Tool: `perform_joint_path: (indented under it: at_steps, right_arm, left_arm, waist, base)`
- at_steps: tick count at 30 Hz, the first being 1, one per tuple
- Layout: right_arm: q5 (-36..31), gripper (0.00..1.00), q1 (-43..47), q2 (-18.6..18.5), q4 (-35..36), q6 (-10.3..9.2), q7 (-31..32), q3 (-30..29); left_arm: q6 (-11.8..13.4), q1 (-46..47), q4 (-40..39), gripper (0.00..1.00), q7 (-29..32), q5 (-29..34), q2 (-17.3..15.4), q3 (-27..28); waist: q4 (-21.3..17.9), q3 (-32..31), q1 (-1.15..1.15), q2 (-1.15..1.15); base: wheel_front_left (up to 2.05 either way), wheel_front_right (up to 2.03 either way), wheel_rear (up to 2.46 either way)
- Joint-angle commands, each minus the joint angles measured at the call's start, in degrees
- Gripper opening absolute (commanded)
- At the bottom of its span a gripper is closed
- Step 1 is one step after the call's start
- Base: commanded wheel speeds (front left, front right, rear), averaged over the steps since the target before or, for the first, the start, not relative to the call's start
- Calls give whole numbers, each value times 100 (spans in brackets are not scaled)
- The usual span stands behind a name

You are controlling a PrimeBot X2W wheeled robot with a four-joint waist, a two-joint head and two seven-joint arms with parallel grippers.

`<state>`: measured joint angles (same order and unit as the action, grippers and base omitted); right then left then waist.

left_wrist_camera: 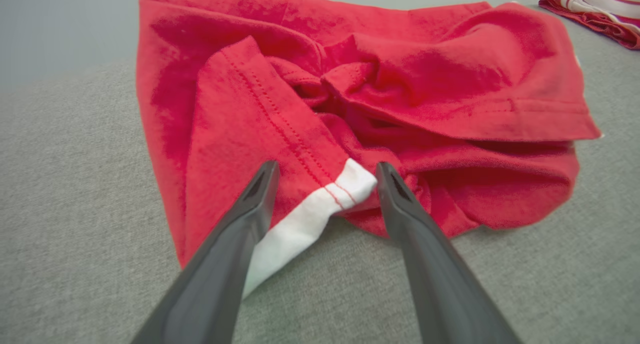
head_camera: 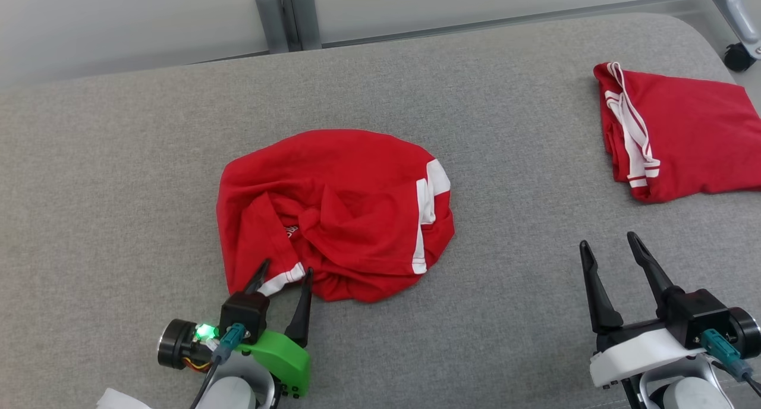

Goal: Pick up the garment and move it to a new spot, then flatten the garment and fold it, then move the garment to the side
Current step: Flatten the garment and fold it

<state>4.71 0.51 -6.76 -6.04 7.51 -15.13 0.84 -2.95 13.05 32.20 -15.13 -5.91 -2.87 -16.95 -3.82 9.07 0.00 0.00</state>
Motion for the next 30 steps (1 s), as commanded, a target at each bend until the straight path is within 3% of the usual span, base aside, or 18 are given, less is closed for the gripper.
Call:
perform_joint_path:
  at_steps: [1, 2, 10, 16, 23, 30]
  right_arm:
    - [20, 100, -71, 6, 4, -4, 0, -26]
    - [19, 100, -80, 11, 6, -4, 0, -35]
    - [25, 100, -120, 35, -32, -4, 0, -45]
    - [25, 100, -81, 41, -58, -4, 0, -67]
    - [25, 100, 40, 49, -78, -4, 0, -149]
    - [22, 100, 47, 52, -119, -4, 0, -145]
  left_arm:
    - [23, 89, 22, 100, 1, 42, -46, 35]
    - [24, 91, 26, 100, 1, 50, -52, 58]
    - [-51, 151, 108, 0, 1, 16, -51, 147]
    - [-85, 147, -113, 0, 1, -222, -32, 351]
    - [-89, -86, -1308, 0, 1, -1414, -14, 1301]
    - [-105, 174, -2371, 0, 1, -1710, -14, 1915]
  waist:
    - [-14, 38, 0, 0]
    - [-8, 45, 0, 0]
    - [39, 60, 0, 0]
    - [61, 14, 0, 0]
    - [137, -83, 0, 0]
    - [293, -201, 0, 0]
  base:
    - [0, 0, 0]
    - [0, 0, 0]
    - [0, 0, 0]
    - [0, 0, 0]
    - [0, 0, 0]
    - [0, 0, 0]
